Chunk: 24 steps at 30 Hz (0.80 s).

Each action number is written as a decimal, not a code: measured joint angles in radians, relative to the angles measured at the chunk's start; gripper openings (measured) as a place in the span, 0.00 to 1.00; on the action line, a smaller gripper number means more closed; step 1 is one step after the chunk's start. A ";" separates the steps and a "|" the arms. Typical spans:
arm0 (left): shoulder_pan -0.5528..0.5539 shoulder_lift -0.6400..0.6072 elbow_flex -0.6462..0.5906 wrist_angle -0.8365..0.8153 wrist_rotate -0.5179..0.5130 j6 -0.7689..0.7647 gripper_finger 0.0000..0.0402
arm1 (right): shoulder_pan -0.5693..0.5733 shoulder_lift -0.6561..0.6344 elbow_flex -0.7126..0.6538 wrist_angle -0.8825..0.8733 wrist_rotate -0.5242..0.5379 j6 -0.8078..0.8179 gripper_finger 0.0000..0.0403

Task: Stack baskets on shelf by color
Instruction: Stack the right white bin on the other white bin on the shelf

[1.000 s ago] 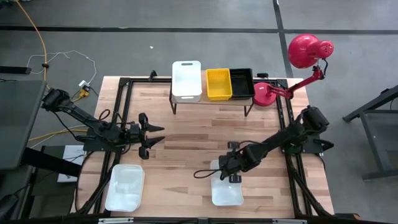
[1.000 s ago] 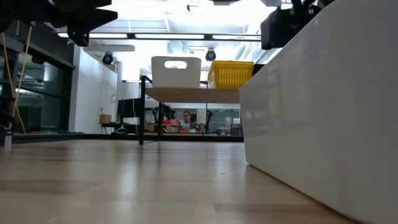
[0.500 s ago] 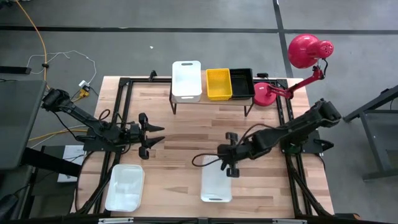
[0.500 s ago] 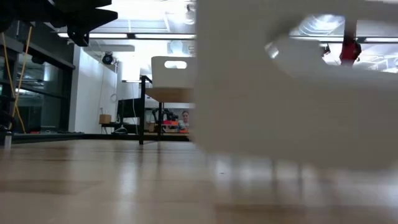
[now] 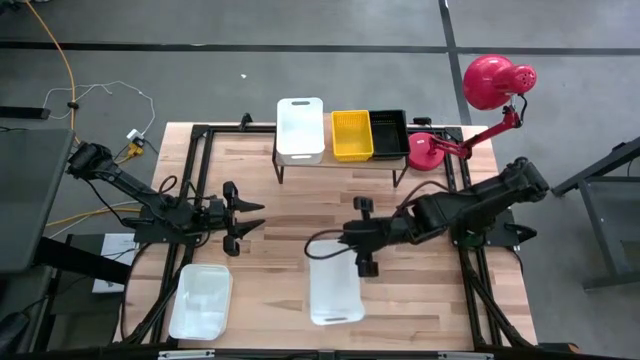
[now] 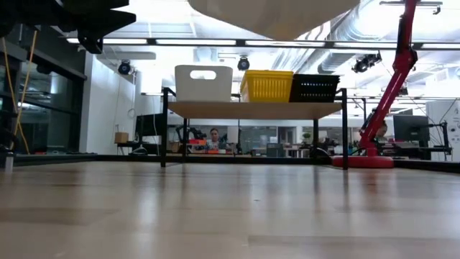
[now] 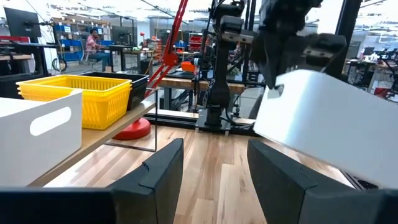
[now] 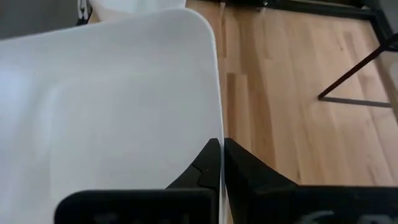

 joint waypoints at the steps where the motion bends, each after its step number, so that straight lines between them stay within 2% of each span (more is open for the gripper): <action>1: 0.000 0.000 0.000 0.000 0.000 0.000 0.41 | -0.007 0.000 0.005 0.000 0.000 0.000 0.00; 18: 0.000 0.000 0.000 0.000 0.000 0.000 0.41 | -0.072 0.001 0.013 0.058 -0.051 -0.056 0.00; 24: 0.000 0.000 0.000 0.000 0.000 0.000 0.41 | -0.099 0.002 0.039 0.118 -0.063 -0.140 0.00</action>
